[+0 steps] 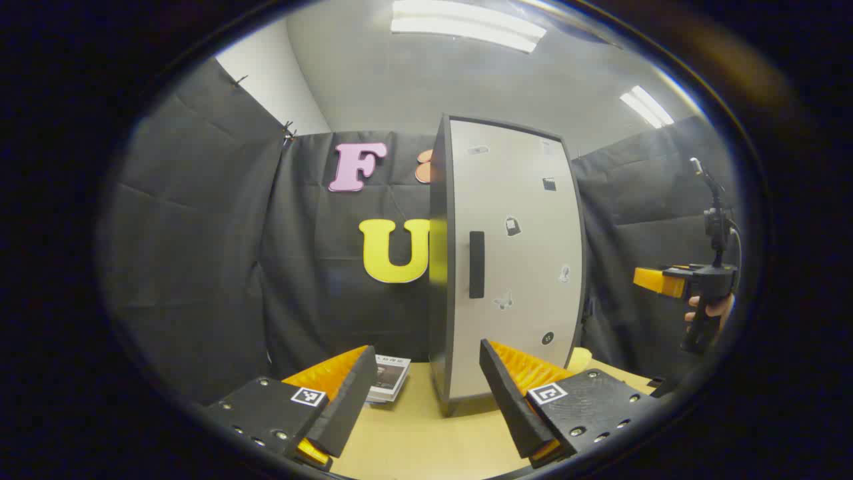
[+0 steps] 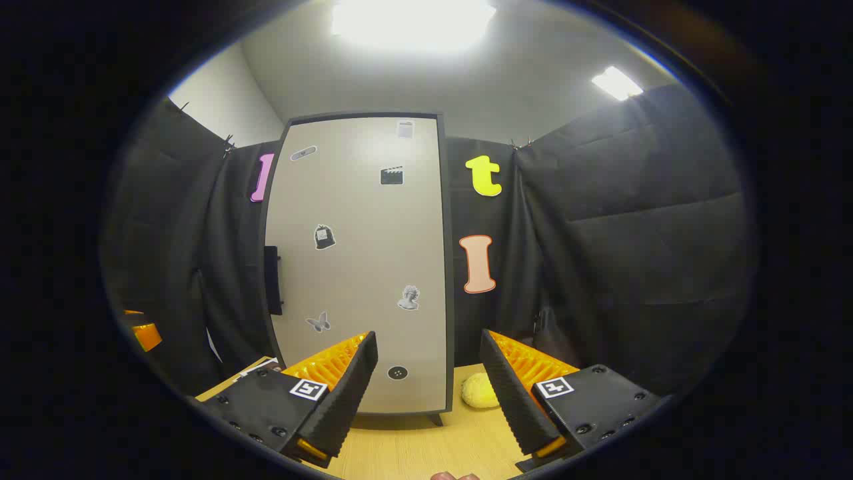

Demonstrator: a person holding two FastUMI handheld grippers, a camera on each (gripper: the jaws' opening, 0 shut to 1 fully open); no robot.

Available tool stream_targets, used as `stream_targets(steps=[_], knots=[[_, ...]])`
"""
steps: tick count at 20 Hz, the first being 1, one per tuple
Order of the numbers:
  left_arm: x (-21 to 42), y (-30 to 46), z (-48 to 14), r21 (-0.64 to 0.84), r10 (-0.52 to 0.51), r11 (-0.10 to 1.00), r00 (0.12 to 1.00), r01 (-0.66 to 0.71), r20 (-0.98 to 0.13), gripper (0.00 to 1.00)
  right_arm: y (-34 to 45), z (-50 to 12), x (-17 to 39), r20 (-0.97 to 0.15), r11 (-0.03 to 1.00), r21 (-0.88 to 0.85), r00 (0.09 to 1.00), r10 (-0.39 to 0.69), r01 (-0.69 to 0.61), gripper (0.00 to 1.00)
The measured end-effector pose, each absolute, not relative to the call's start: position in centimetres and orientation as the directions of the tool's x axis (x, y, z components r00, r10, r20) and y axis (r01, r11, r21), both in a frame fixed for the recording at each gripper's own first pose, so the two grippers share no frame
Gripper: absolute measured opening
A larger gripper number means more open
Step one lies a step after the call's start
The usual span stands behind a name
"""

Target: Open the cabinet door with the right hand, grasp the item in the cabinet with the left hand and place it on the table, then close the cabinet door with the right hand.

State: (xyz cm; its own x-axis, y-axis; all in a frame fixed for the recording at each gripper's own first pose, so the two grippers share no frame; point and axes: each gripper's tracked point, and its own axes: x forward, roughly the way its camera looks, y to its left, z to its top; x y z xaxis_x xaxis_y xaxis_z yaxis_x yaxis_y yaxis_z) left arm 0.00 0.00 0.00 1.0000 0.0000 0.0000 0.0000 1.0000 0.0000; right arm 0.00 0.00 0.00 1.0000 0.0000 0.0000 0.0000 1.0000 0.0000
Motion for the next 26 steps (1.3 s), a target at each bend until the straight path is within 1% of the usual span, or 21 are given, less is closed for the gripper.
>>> stream_targets(steps=[1,3,4,6,7,8,9,11,15,16,20,26], knots=[[-0.1,0.1,0.1,0.008,0.003,1.0,1.0,-0.003,-0.007,0.95,0.1,0.2,-0.1,0.0,1.0,-0.003,1.0,0.004,-0.004,0.98],[0.0,-0.4,0.0,0.024,-0.026,0.999,0.999,0.027,-0.042,0.95,0.2,0.3,-0.2,-0.008,1.0,-0.012,1.0,0.003,-0.003,0.98],[0.0,-0.6,0.1,0.026,-0.035,0.999,0.998,0.036,-0.053,0.96,0.1,0.4,-0.2,-0.015,1.0,-0.02,1.0,-0.001,0.001,0.98],[0.2,-0.7,0.2,0.022,-0.037,0.999,0.997,0.039,-0.065,0.94,-0.2,0.5,-0.5,-0.019,0.999,-0.03,1.0,-0.01,0.009,0.98],[0.1,-0.9,0.1,0.019,-0.041,0.999,0.996,0.043,-0.074,0.95,-0.3,0.5,-0.6,-0.02,0.999,-0.03,1.0,-0.013,0.012,0.98],[0.2,-0.9,0.0,0.021,-0.039,0.999,0.996,0.041,-0.08,0.93,-0.4,0.5,-0.8,-0.021,1.0,-0.026,1.0,-0.017,0.016,0.98],[0.2,-0.7,-0.1,0.027,-0.031,0.999,0.996,0.033,-0.081,0.95,-0.6,0.3,-1.0,-0.025,1.0,-0.02,1.0,-0.02,0.019,0.98],[0.3,-0.4,-0.5,0.035,-0.021,0.999,0.996,0.024,-0.082,0.94,-0.7,0.2,-1.1,-0.036,1.0,-0.01,0.999,-0.02,0.02,0.98],[0.0,-0.3,-1.5,0.006,-0.022,1.0,0.996,0.023,-0.087,0.95,-0.7,0.2,-0.7,-0.052,1.0,-0.006,0.998,-0.02,0.02,0.98],[-0.1,0.0,-1.7,0.0,-0.016,1.0,0.996,0.016,-0.09,0.94,-0.4,0.3,-0.5,-0.059,1.0,-0.003,0.998,-0.017,0.017,0.98],[-0.6,0.9,-2.8,-0.012,0.014,1.0,0.994,-0.015,-0.111,0.94,1.5,1.2,0.4,-0.059,1.0,0.007,0.998,0.025,-0.024,0.98],[-1.7,2.3,-4.6,-0.02,0.062,0.998,0.987,-0.066,-0.151,0.94,6.0,3.1,2.9,-0.053,0.991,0.012,0.99,0.131,-0.13,0.98]])
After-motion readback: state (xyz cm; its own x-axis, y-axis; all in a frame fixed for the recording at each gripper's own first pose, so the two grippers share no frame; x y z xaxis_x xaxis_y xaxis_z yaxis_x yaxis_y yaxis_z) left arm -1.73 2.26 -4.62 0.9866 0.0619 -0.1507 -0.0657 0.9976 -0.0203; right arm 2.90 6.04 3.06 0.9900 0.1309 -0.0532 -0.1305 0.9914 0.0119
